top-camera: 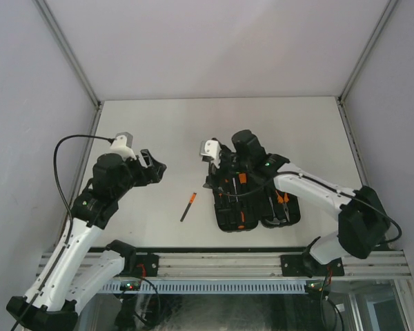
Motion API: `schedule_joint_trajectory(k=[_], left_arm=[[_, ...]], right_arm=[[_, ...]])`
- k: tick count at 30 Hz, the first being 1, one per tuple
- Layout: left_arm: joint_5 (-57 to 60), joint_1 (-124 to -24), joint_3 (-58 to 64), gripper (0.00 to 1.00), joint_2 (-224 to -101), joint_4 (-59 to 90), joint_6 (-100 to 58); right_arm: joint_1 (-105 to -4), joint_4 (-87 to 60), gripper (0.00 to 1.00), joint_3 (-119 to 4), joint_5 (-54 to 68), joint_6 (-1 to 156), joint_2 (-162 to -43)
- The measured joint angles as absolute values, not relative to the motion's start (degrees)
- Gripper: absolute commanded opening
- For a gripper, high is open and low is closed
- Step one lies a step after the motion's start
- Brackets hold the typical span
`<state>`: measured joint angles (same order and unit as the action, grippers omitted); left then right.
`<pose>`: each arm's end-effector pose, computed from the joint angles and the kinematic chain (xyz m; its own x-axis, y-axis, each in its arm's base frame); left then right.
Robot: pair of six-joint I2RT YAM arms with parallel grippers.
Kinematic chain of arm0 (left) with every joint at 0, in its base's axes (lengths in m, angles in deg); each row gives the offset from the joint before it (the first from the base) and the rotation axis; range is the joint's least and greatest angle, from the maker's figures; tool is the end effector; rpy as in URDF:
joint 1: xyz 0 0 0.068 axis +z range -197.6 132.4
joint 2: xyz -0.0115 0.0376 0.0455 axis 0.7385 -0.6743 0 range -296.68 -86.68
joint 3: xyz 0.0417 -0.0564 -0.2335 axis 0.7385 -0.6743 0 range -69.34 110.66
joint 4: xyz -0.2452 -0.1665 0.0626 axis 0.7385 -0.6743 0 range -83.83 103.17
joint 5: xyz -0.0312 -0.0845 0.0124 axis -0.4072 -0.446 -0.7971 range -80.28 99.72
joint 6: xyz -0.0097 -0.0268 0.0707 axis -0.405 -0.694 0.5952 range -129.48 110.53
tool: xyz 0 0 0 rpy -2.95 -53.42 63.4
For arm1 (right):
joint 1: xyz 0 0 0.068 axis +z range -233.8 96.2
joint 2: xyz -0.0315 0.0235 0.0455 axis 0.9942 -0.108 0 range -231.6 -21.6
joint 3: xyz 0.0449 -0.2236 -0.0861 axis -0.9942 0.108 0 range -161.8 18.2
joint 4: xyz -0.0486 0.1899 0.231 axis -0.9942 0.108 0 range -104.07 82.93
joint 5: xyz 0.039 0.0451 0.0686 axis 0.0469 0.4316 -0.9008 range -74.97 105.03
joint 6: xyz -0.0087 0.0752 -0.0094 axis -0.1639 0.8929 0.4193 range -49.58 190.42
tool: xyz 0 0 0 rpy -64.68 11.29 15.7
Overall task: Sort the tools into containers
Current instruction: Adjust the utility knife at the center of the board.
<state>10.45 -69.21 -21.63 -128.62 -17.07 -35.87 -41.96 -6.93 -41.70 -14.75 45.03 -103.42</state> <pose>0.2360 -0.0927 0.3012 -0.5038 -0.2786 -0.8177 0.1490 0.9044 -0.3999 0.2697 0.2846 0.2296 0.0600 -0.4456 -0.8932 -0.9704 0.1837 -0.1568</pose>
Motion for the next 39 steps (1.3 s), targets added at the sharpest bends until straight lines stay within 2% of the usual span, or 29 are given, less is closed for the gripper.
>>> schedule_joint_trajectory(k=[13, 23, 39], left_arm=[[7.48, -56.84, -23.58, 0.78, -128.66, -19.17, -35.91], [5.32, -45.12, -27.60, 0.77, -126.91, -20.35, -37.22], [2.41, -42.96, -28.34, 0.76, -126.63, -20.48, -37.33]], right_arm=[[-36.62, 14.64, 0.93, -58.86, -15.47, 27.68, -125.22], [-33.78, 24.45, 0.86, -71.10, -14.90, 21.78, -137.11], [-30.35, 29.26, 0.75, -77.15, -13.26, 20.05, -145.61]])
